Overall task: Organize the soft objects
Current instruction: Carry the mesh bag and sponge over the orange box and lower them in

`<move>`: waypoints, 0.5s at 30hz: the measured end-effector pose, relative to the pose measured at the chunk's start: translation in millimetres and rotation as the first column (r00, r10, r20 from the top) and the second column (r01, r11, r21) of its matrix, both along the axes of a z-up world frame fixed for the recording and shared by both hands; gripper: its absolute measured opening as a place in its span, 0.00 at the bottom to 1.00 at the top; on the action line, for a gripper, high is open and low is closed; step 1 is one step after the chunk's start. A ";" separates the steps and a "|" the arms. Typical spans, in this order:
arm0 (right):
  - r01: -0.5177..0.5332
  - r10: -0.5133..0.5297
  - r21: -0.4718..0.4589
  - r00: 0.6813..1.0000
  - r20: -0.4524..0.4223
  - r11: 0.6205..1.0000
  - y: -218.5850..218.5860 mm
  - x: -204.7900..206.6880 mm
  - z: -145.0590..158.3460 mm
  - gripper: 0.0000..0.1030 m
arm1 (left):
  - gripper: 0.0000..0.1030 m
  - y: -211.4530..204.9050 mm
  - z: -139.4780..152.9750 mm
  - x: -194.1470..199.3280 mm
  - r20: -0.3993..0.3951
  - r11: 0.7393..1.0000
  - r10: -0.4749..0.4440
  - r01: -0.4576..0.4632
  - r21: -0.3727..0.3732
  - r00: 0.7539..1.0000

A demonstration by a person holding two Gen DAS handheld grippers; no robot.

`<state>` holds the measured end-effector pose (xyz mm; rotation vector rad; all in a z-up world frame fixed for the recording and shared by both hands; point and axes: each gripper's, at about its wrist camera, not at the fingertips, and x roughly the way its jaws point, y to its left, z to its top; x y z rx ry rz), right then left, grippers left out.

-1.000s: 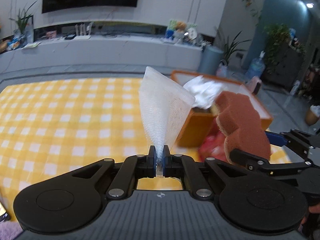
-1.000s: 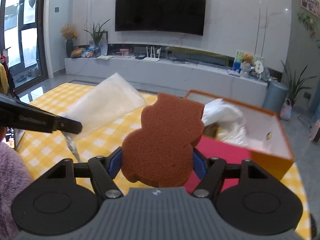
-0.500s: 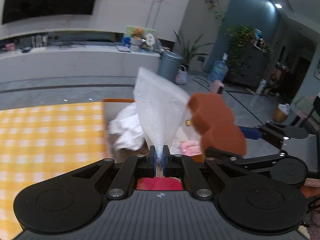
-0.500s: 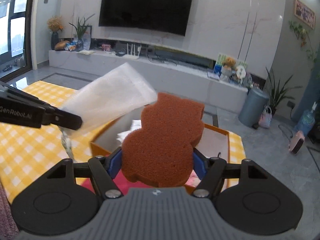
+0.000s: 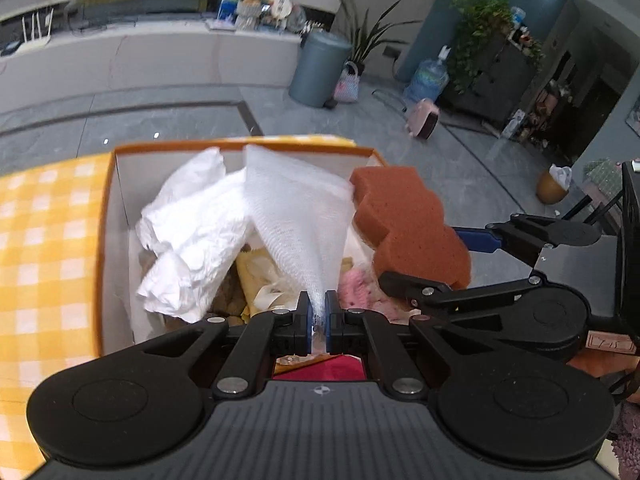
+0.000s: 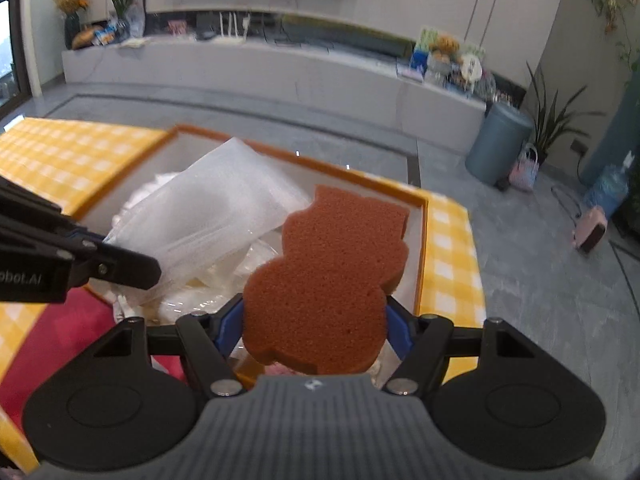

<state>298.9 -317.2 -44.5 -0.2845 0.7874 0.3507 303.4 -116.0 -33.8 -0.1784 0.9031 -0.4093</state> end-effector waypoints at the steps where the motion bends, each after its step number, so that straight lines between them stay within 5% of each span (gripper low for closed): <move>1: 0.004 -0.004 0.001 1.000 -0.010 1.000 0.6 3.6 -4.6 0.68 | 0.06 1.1 -4.0 2.5 -0.008 1.000 0.003 -0.003 -0.001 1.000; 15: -0.008 0.004 -0.053 0.997 -0.074 0.999 15.8 16.7 -36.0 0.70 | 0.18 6.9 -29.9 13.0 -0.084 0.999 0.043 -0.041 0.032 0.996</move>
